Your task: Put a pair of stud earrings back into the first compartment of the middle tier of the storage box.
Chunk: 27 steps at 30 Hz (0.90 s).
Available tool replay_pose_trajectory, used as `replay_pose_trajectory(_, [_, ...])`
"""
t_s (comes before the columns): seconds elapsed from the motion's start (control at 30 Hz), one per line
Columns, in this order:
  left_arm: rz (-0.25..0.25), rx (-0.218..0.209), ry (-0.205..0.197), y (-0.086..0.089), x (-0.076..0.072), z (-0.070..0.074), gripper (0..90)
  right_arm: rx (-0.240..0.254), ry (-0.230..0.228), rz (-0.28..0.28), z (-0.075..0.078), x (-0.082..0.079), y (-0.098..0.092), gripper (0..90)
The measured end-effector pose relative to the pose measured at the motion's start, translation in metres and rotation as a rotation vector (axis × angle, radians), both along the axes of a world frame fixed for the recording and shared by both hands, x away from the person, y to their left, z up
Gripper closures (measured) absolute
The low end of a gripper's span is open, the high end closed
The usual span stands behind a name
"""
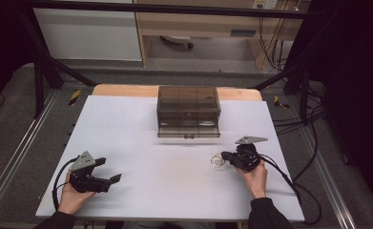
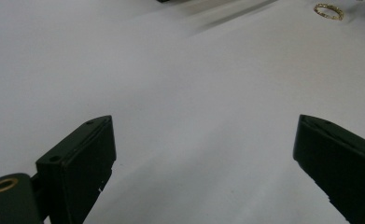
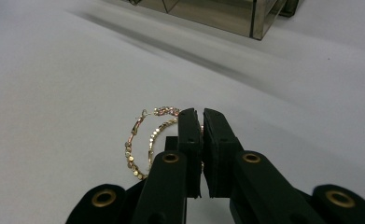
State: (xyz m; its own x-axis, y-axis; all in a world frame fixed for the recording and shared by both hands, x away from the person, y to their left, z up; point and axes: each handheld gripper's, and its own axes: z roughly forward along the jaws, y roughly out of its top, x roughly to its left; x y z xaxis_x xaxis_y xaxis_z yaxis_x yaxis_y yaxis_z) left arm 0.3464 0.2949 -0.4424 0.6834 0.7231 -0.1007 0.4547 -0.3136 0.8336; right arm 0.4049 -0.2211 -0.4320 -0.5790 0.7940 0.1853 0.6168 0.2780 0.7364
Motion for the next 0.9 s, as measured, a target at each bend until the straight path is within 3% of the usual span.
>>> replay_pose_trajectory(0.9, [0.002,0.002,0.003,0.000,0.000,-0.001,5.8,0.038,-0.070,0.070,0.036,-0.007,0.037,86.7])
